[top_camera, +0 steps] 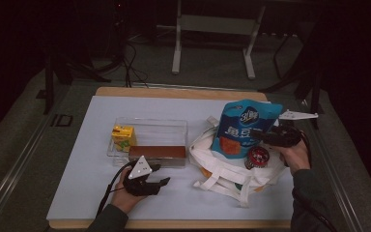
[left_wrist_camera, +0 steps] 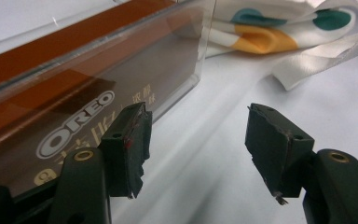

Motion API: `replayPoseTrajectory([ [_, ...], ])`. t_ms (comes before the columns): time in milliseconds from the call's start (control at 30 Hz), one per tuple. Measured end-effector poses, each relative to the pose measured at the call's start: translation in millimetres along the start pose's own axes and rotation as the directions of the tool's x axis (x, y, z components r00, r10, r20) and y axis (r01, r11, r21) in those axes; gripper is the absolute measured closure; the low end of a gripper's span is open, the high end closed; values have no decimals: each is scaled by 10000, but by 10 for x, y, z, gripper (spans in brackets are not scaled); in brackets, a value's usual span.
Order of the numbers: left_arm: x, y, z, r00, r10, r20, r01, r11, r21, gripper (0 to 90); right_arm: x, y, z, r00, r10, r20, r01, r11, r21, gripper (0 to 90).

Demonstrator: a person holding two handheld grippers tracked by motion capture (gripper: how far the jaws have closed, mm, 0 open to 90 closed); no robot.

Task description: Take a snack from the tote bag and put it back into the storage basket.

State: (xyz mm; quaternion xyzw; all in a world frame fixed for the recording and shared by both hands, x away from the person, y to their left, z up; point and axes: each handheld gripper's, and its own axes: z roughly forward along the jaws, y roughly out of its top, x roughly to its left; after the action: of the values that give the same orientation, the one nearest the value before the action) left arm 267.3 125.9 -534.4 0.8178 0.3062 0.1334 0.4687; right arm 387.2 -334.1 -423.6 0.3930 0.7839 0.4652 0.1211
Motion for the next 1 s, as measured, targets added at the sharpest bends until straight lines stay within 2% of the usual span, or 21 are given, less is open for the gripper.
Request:
replayPoseTrajectory([
  [133,-29,-12,45,9998,163,-80,-161,9997,203,391,-43,-36,21,9973,378,-632,-389,9991,-155,535],
  [233,-31,-13,48,9998,166,-66,-164,9996,224,390,-43,-48,29,9967,307,-749,-327,9991,-254,553],
  [600,-25,-13,65,9999,3,125,-8,9994,351,379,-21,-67,33,9975,4,-708,-41,9987,-517,693],
  [700,-25,-12,67,9999,-8,114,3,9993,371,369,21,-59,30,9975,-489,-510,460,9974,-562,755],
  [1000,-20,-10,74,9999,-68,112,62,9989,454,369,34,-39,11,9964,-605,-590,570,9966,-600,845],
])
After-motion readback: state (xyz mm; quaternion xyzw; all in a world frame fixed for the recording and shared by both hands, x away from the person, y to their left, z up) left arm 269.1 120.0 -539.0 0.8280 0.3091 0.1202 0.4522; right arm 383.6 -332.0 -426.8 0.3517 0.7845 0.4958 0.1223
